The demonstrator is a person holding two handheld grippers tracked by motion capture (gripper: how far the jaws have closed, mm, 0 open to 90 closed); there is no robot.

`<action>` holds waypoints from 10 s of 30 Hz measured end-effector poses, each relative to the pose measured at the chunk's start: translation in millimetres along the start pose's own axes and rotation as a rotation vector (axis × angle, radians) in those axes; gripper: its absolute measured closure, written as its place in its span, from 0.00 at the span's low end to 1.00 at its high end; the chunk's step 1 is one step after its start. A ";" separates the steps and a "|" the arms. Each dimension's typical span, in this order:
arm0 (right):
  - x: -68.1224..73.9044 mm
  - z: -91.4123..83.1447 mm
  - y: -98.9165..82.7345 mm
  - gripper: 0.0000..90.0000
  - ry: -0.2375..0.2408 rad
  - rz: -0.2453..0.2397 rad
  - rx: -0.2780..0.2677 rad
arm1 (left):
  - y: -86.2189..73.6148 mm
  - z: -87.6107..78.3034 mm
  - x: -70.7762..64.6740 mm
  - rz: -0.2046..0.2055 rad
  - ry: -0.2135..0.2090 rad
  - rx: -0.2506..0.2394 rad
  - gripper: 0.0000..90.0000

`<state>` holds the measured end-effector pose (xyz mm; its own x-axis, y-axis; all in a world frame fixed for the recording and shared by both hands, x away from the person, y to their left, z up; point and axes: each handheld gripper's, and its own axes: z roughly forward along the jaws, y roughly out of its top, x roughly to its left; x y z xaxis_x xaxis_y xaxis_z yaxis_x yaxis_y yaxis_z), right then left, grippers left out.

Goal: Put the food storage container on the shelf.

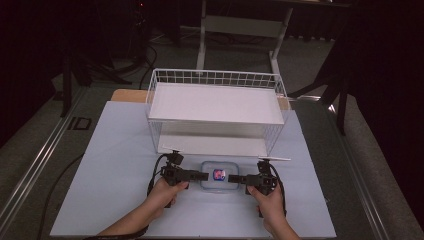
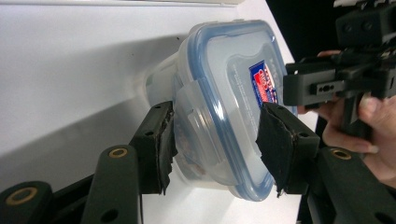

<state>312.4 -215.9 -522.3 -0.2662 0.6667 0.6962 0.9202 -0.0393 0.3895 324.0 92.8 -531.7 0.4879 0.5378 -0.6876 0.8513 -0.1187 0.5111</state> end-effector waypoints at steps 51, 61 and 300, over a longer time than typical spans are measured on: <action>20.5 26.9 57.2 0.47 -0.041 -0.133 -0.200 | 48.9 -16.5 6.5 0.185 0.191 -0.213 0.58; 10.3 37.1 67.1 0.45 -0.059 -0.122 -0.205 | 51.8 -5.9 18.2 0.190 0.194 -0.232 0.58; 10.1 -56.8 -57.7 0.17 -0.177 -0.803 -0.376 | -94.1 -117.5 3.4 0.594 0.298 -0.369 0.03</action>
<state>240.3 -249.1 -503.5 -0.7115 0.7016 0.0390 0.3137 0.2674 0.9111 222.9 203.9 -521.6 0.7265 0.6797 -0.1008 0.3161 -0.2004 0.9273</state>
